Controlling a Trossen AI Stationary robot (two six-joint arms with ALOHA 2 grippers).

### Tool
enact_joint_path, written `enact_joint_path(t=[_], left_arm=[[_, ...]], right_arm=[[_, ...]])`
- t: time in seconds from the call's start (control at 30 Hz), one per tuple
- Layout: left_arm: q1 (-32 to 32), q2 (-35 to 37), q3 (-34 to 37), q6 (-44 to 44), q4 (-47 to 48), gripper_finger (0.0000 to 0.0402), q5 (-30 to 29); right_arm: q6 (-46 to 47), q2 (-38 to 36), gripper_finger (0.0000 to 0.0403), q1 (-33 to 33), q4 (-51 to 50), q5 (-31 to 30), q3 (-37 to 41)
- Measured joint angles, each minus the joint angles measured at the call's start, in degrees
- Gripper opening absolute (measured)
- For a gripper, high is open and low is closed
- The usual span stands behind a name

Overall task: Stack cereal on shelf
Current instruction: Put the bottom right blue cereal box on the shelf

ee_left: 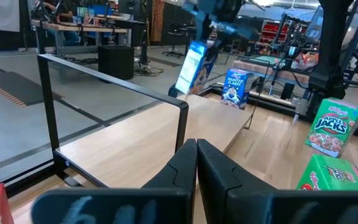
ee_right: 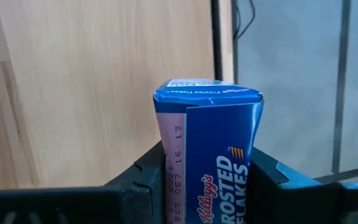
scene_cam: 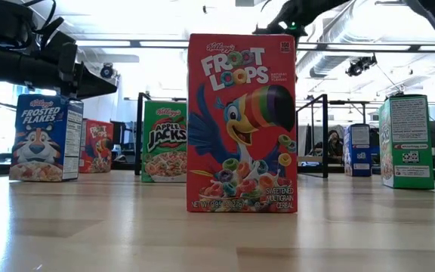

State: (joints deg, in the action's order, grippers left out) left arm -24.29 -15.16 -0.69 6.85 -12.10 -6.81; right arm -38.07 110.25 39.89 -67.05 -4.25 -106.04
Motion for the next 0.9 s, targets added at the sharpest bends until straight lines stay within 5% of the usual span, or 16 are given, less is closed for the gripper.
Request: enact_joint_path(t=[0.9], left_arm=[[0.00,0.00,0.00,0.44,0.19,0.0005,0.32]], right_arm=[[0.45,2.95,0.0212,-0.56,2.68,-9.21,-0.24]])
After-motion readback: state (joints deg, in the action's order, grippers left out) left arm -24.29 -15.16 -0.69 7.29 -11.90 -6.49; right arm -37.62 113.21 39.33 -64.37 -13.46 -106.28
